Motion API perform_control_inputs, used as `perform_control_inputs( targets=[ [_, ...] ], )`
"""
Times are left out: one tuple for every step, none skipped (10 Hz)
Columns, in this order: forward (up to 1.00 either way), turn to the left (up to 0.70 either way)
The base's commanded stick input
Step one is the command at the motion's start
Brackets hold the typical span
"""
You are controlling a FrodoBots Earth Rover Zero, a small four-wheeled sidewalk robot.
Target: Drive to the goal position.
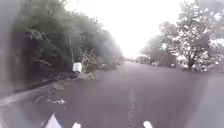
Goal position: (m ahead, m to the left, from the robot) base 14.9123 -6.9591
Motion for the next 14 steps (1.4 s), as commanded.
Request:
perform_control_inputs(
  targets=[
    [0.7,0.0],
    [0.7,0.0],
    [0.7,0.0],
    [0.7,0.0],
    [0.7,0.0],
    [0.7,0.0],
    [0.7,0.0],
    [0.7,0.0],
    [0.7,0.0],
    [0.7,0.0],
    [0.7,-0.35],
    [0.7,-0.35],
    [0.7,-0.35],
    [0.7,-0.35]
  ],
)
